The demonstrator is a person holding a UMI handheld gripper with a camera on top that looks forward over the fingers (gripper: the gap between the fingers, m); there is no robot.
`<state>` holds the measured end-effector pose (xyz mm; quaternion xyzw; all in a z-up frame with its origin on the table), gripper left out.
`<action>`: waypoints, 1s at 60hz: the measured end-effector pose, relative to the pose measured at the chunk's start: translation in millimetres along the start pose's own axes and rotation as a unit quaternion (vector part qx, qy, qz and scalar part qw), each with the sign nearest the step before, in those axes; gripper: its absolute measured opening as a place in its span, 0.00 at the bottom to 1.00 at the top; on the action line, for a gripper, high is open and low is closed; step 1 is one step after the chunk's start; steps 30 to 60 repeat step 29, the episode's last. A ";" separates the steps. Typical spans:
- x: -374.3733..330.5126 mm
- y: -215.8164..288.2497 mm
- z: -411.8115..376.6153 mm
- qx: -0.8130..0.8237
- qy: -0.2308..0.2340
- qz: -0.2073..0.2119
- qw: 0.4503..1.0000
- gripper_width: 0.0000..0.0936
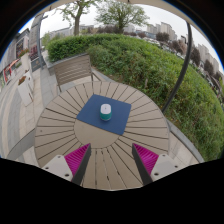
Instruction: Arrange mouse
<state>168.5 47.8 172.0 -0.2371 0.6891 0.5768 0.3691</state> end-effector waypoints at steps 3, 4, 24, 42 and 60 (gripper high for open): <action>-15.5 -17.6 3.0 0.004 0.002 -0.009 1.000 0.89; -19.4 -23.0 3.6 0.006 0.003 -0.012 1.000 0.89; -46.5 -37.3 11.2 0.000 0.003 0.007 1.000 0.90; -45.7 -31.9 3.8 -0.001 0.017 0.010 1.000 0.90; -45.7 -31.9 3.8 -0.001 0.017 0.010 1.000 0.90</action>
Point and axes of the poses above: the point between the fingertips, and its own axes, seen from behind it with the camera up: z to the right, y up, x forward, the way the camera looks, the point moved 3 cm from there along -x, backward, against the way the camera looks, and after that the axes turned 11 degrees about x, right-handed, at the moved point
